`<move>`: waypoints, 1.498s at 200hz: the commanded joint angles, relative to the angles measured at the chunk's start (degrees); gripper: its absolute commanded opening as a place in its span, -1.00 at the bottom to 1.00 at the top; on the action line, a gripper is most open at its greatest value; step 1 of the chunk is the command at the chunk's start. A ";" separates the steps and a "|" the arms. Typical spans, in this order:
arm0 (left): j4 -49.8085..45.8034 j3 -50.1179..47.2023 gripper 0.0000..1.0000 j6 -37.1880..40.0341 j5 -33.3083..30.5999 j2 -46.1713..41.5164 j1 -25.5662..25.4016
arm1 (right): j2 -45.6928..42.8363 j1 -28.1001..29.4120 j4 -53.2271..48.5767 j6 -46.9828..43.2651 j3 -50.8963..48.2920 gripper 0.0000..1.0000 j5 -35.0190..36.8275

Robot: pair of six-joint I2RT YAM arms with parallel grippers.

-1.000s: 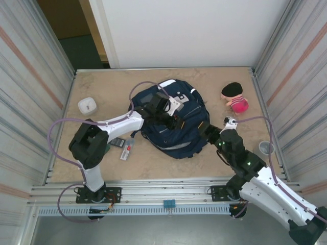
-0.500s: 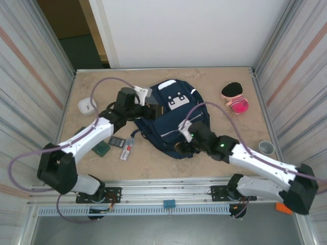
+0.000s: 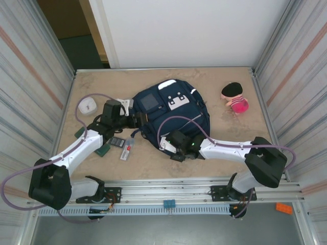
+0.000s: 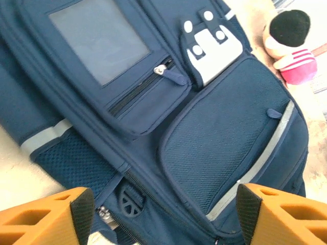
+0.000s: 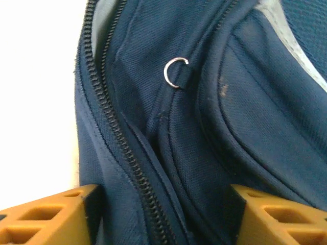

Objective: Pack the student bag

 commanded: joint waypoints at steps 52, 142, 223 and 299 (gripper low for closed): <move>0.98 -2.72 0.45 -2.29 1.09 -0.05 1.88 | -12.29 -3.66 3.54 -4.78 0.46 -1.00 2.13; 16.88 -10.55 0.43 2.57 7.27 -1.57 1.69 | -21.81 -13.37 -1.55 -7.33 5.42 -1.00 -4.97; 36.71 -16.55 0.25 8.57 6.34 8.80 -3.06 | -24.23 -17.07 -3.08 -7.86 9.07 -1.00 -8.07; 51.30 -14.33 -0.07 13.23 10.26 20.58 -3.02 | -24.19 -17.53 -3.07 -7.60 9.48 -1.00 -10.05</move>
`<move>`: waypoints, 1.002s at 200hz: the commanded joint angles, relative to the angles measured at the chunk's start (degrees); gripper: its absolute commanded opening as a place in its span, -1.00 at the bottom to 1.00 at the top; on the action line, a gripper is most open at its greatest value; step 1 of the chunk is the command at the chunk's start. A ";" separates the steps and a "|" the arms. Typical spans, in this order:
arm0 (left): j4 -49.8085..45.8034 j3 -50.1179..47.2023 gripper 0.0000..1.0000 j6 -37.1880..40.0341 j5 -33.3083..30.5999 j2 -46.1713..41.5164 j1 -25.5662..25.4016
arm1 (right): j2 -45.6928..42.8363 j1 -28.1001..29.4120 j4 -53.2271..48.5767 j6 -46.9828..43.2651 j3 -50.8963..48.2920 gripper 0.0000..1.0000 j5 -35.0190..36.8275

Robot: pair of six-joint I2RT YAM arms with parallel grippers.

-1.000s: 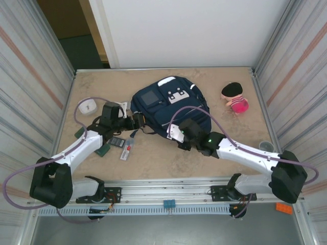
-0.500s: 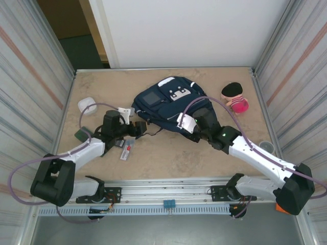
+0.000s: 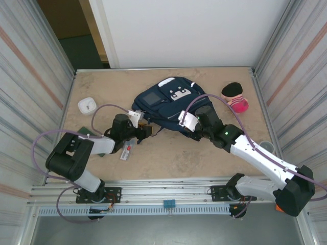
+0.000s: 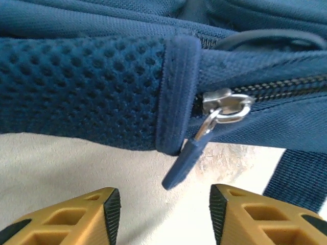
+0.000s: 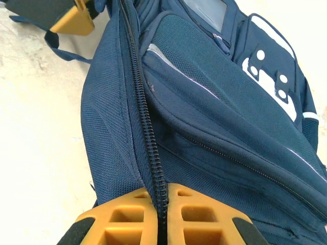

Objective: Pack the student bag

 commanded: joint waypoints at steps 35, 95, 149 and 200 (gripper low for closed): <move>10.04 1.29 -0.51 5.55 6.88 0.99 -0.48 | -2.07 -0.72 3.88 0.16 3.43 -1.00 -0.96; 5.23 0.49 -1.00 9.28 6.74 -2.53 -2.08 | -1.22 -0.97 4.62 1.87 2.98 -1.00 -0.35; -1.66 2.48 -1.00 10.56 8.24 -6.45 -5.74 | 0.09 0.05 8.15 6.51 0.75 -1.00 0.14; -9.76 5.23 -1.00 11.37 9.02 -11.68 -13.47 | 4.03 1.87 15.31 11.65 -2.01 -1.00 0.83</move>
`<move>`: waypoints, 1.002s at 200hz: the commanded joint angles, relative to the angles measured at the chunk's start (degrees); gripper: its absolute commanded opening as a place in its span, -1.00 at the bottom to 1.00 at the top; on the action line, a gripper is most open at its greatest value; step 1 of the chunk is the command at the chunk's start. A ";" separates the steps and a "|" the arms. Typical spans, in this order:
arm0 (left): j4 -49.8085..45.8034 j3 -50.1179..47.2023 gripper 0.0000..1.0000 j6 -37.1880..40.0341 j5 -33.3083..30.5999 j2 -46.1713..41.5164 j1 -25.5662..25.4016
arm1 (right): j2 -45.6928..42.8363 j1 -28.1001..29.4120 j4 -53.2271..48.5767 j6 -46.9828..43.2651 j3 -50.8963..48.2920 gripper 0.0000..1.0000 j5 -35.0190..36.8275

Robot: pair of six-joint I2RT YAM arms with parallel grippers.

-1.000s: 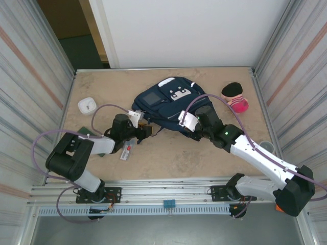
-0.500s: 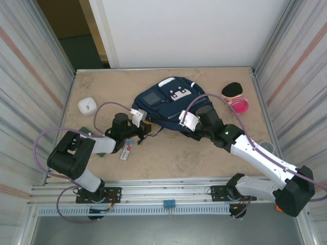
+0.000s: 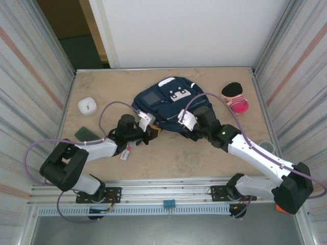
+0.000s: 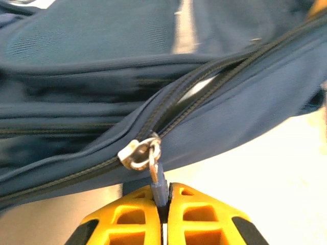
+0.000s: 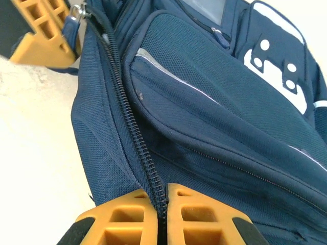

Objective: Pack the student bag

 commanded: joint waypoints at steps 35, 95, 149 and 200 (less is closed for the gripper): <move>-9.70 6.49 -1.00 3.44 0.48 -5.71 -10.13 | 4.37 2.96 17.69 9.84 -2.17 -1.00 -0.92; -10.90 5.47 -1.00 0.43 -8.08 -4.50 -11.32 | -5.13 -3.93 10.10 32.23 -1.97 0.32 -11.57; -9.90 5.54 -1.00 -0.69 -7.51 -1.97 -11.33 | -11.69 -19.19 -6.16 53.17 -3.53 0.57 -18.52; -10.83 6.77 -1.00 -0.13 -5.77 -0.09 -11.94 | -8.52 -20.80 -3.96 62.25 -8.75 0.55 -23.23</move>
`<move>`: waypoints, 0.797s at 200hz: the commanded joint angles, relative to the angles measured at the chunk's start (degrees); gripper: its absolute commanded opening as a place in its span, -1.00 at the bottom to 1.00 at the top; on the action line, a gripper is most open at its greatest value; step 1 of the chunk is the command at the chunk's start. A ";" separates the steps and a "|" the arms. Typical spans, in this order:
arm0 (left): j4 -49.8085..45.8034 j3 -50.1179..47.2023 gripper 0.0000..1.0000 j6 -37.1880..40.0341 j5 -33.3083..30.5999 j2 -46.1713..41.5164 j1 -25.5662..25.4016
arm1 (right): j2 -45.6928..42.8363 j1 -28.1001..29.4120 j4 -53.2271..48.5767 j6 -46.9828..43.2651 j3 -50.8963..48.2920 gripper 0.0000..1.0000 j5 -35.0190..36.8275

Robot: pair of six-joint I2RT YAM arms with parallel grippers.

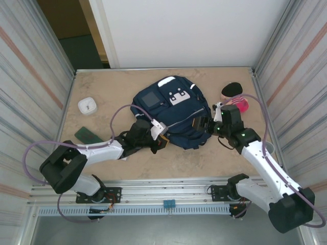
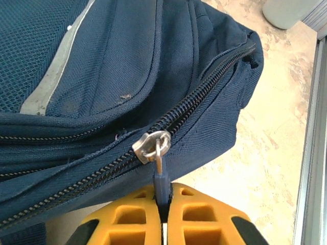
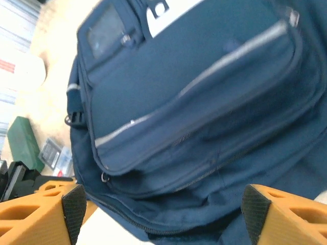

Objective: Pack the student bag

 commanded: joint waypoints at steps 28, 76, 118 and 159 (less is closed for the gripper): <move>1.66 2.27 -1.00 -0.08 1.10 -0.49 -0.99 | 1.20 2.01 5.01 13.46 -8.37 0.35 -0.15; -0.97 2.78 -1.00 -0.69 0.59 0.68 -2.47 | -0.65 7.35 15.22 21.83 -16.16 0.17 5.25; -1.37 4.05 -1.00 -1.69 0.45 1.60 -4.97 | 1.06 11.14 20.70 23.31 -17.63 0.14 7.07; -1.81 6.70 -1.00 -1.85 0.10 2.99 -7.64 | 3.38 15.08 26.44 25.05 -18.48 0.14 8.80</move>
